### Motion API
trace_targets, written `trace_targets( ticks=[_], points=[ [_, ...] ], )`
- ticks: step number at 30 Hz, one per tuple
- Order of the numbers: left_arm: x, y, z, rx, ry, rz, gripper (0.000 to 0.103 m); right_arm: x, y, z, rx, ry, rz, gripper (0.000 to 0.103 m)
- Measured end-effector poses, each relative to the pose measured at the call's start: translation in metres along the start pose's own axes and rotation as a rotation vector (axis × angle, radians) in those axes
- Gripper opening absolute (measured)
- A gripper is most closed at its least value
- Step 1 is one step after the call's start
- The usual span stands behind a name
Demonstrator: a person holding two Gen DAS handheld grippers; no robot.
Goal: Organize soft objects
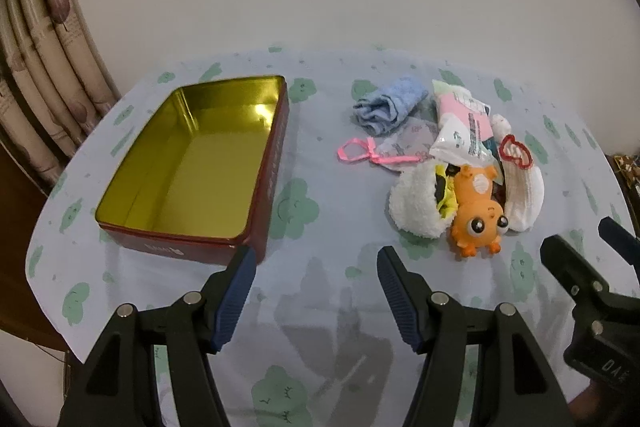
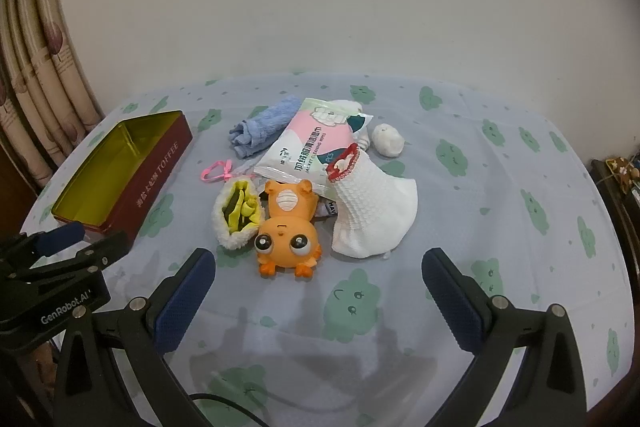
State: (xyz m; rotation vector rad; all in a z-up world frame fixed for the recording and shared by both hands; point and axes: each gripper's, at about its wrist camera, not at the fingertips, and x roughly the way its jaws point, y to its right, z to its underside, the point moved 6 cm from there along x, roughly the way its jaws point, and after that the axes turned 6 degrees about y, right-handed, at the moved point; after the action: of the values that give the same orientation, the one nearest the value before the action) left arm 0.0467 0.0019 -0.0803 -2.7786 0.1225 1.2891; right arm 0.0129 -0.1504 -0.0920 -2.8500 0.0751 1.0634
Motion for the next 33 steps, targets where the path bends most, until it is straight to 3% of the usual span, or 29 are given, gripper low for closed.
trace_targets(
  ticks=[4, 7, 33],
  points=[
    [0.003, -0.001, 0.001, -0.029, -0.003, 0.052, 0.065, 0.0, 0.0, 0.0, -0.001, -0.004, 0.001, 0.103],
    [-0.002, 0.002, -0.002, -0.004, 0.033, 0.038, 0.065, 0.0, 0.001, 0.0, 0.002, -0.004, -0.001, 0.103],
    [0.016, 0.006, 0.006, 0.041, -0.026, 0.005, 0.065, 0.01, 0.001, 0.004, -0.004, -0.032, 0.003, 0.102]
  ],
)
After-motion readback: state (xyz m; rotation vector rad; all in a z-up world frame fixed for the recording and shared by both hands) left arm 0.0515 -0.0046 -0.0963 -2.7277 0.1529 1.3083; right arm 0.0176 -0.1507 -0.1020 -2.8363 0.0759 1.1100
